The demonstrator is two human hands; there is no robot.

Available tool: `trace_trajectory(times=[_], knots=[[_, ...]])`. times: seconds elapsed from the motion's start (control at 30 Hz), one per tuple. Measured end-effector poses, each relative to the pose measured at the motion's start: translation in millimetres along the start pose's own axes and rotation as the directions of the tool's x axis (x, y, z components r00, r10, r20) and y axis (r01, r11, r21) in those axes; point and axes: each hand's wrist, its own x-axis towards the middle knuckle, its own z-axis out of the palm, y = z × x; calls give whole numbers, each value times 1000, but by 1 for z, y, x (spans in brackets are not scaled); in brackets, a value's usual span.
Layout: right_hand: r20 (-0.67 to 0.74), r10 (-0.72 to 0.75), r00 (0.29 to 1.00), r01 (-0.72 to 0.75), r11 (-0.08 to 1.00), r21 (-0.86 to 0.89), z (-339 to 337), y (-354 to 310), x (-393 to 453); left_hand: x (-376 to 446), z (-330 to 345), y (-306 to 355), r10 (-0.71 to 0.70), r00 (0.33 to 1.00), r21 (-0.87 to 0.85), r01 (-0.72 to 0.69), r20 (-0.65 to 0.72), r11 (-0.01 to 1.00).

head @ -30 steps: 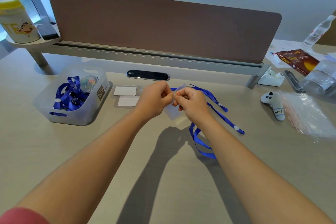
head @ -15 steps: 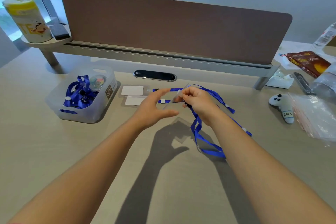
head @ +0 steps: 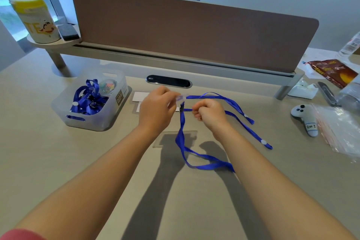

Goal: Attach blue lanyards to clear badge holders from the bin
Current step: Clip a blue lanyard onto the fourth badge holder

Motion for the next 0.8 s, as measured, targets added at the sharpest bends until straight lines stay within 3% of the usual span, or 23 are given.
trace_trajectory(times=[0.13, 0.23, 0.37, 0.53, 0.8], knots=[[308, 106, 945, -125, 991, 44, 22, 1, -8, 14, 0, 0, 126, 992, 65, -125, -13, 990], [375, 107, 921, -167, 977, 132, 44, 10, -2, 21, -3, 1, 217, 976, 94, -216, 1, 972], [266, 95, 959, -164, 954, 252, 53, 18, 12, 20, -5, -11, 293, 956, 152, -291, 11, 944], [40, 66, 997, -75, 936, 343, 24, 22, 16, 10, 5, -30, 286, 958, 212, -283, 17, 935], [-252, 60, 966, 63, 889, 454, -67, 21, 5, 11, 43, -2, 341, 939, 158, -345, 51, 925]])
